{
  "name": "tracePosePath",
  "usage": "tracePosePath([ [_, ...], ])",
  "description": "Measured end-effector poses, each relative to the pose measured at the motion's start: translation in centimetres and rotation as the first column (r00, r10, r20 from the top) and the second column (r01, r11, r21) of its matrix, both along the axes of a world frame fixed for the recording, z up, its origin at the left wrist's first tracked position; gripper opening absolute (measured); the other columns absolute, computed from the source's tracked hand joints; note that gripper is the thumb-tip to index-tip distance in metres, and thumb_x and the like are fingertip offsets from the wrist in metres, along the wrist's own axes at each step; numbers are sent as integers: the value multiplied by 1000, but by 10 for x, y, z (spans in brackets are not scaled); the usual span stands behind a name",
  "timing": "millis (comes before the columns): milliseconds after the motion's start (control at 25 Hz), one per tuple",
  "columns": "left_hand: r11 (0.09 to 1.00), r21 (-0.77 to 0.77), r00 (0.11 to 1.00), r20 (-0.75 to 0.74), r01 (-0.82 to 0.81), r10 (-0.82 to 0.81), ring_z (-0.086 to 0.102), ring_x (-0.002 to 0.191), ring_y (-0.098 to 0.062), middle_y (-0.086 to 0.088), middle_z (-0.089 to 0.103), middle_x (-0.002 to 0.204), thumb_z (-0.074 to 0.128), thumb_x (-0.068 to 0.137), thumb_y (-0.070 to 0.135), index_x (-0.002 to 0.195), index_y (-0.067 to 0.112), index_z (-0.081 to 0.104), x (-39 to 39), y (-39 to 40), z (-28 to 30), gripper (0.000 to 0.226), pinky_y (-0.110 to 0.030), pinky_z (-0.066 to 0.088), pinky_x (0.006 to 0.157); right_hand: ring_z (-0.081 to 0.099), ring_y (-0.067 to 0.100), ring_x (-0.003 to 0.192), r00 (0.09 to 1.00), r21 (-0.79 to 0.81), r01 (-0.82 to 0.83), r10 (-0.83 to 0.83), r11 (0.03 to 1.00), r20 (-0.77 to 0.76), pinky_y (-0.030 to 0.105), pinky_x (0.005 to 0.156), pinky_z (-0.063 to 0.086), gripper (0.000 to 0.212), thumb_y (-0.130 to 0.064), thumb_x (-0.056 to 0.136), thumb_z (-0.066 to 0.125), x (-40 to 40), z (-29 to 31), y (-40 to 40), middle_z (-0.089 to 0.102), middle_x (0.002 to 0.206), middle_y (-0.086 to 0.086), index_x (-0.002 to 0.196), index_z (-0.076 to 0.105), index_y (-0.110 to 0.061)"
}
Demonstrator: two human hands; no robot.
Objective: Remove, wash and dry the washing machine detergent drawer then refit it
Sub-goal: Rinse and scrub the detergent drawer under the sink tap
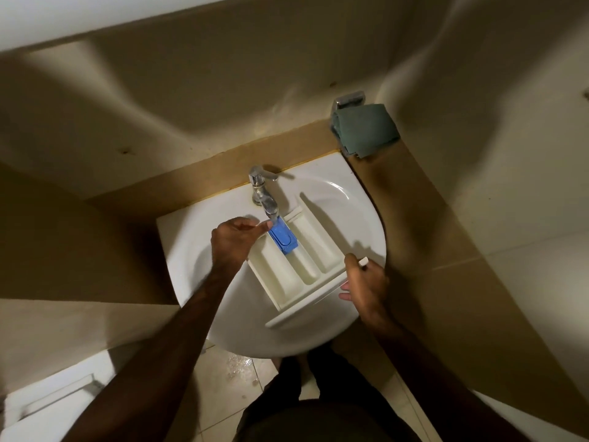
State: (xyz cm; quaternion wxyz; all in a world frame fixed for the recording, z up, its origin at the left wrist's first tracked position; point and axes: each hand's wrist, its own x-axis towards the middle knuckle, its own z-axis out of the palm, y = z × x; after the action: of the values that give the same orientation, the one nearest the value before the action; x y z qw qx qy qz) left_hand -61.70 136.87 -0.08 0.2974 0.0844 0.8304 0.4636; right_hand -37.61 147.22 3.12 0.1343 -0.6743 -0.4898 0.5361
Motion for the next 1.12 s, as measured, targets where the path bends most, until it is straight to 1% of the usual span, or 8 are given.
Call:
tracePosePath([
  [240,920,194,922,264,-340,285,68,85,-13,0,67,102,76,94,38,117,21,63,36,-29,-3,32,-37,61,71,73,36,91,982,-11,184,-184,983,-48,42,59,66,11,-27,95,64,-10,-2,-10,74,103,13,92,67,-17],
  [360,973,126,881,459,-191,114,73,98,-19,-2,75,110,48,103,61,123,28,64,50,-34,-8,42,-37,62,70,73,38,89,972,-7,229,-229,973,-49,43,57,65,14,-28,94,61,-10,-3,-18,73,101,15,84,64,-19],
  [480,991,120,919,395,-65,13,74,102,-23,-6,75,116,32,99,75,131,27,63,48,-33,-15,65,-35,61,68,72,38,90,968,-24,240,-241,970,-68,46,61,66,15,-29,94,59,-10,-2,-26,72,101,16,86,63,-17],
  [640,985,166,962,273,-48,1,73,87,-10,1,75,100,22,109,59,116,27,67,51,-29,-5,55,-21,56,63,52,35,138,935,164,-210,149,964,320,47,110,50,51,-38,98,60,-4,10,-36,51,155,12,143,55,-16],
  [760,976,213,976,220,-49,1,73,80,1,6,75,97,19,112,49,109,30,67,50,-26,-3,52,-17,54,69,17,20,160,713,593,-699,455,400,534,45,128,22,58,-34,106,51,-7,14,-27,29,170,2,159,39,-13],
  [840,971,234,978,210,-47,-3,72,81,6,8,74,98,17,113,46,111,30,66,51,-25,-4,51,-13,53,71,15,16,160,463,502,-849,689,164,558,51,128,20,55,-41,109,41,-30,9,-21,33,168,0,156,46,-13],
  [960,962,273,980,197,-27,-28,73,90,6,12,76,100,15,114,42,120,22,67,52,-26,-1,56,-10,53,76,21,20,159,217,298,-954,729,19,649,58,125,24,73,-57,106,20,-65,2,-30,33,169,3,156,45,-11],
  [1120,960,279,977,210,-33,-27,73,87,6,20,79,88,15,115,40,111,24,69,50,-25,-3,56,-8,52,73,16,19,160,156,210,-978,707,11,689,57,128,13,91,-68,96,2,-62,-5,-39,23,172,0,160,36,-13],
])
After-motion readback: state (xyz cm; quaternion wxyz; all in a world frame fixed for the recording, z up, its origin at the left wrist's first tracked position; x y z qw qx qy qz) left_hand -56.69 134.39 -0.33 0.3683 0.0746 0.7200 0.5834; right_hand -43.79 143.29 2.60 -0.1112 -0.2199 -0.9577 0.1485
